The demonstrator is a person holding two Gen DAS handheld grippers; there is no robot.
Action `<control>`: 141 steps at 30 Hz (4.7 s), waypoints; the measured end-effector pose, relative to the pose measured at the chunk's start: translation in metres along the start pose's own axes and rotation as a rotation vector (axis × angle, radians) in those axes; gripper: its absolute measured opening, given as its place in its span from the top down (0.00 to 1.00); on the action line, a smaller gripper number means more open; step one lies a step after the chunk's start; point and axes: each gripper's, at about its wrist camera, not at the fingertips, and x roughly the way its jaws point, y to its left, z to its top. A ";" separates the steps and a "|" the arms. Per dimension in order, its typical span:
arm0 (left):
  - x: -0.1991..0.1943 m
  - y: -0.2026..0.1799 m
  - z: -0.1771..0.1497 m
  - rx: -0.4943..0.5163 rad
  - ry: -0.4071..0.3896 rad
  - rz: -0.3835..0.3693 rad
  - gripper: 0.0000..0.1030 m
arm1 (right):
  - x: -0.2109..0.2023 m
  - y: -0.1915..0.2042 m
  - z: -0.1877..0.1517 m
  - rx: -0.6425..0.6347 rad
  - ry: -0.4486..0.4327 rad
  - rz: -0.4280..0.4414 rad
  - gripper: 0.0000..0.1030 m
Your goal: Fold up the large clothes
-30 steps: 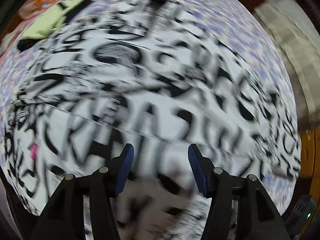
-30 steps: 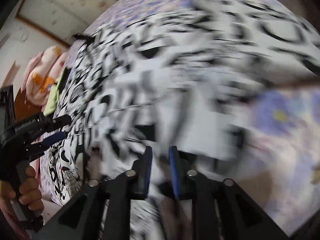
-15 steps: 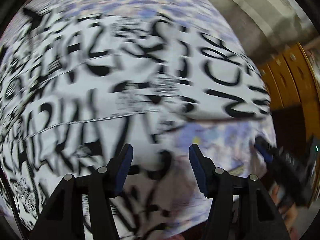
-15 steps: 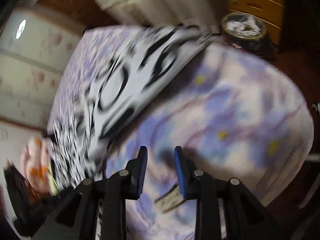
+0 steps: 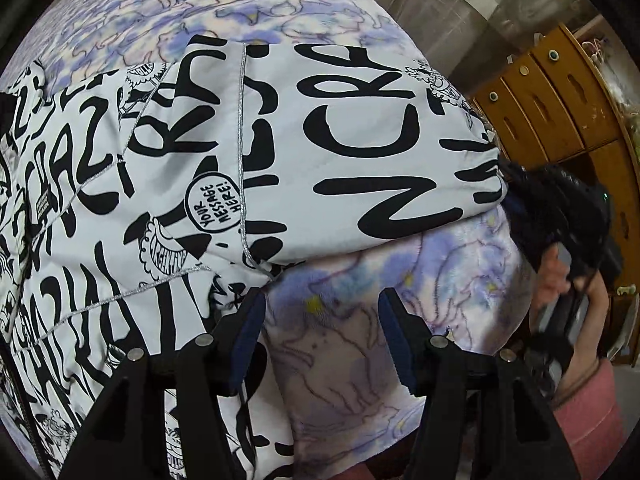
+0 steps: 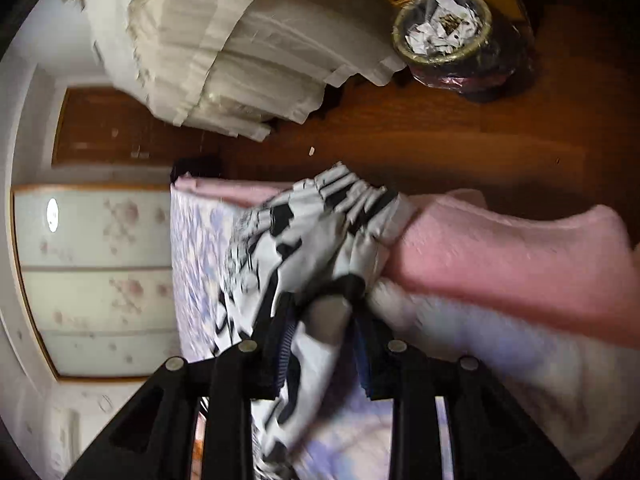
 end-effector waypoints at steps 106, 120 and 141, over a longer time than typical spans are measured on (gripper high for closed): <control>-0.041 0.437 -0.024 -0.616 -0.270 0.053 0.85 | 0.109 0.154 -0.361 -1.046 0.311 -0.251 1.00; -0.024 0.411 -0.029 -0.652 -0.247 0.130 0.89 | 0.129 0.135 -0.334 -0.974 0.436 -0.263 1.00; -0.032 0.413 -0.032 -0.664 -0.220 0.214 0.89 | 0.128 0.160 -0.345 -1.019 0.384 -0.386 1.00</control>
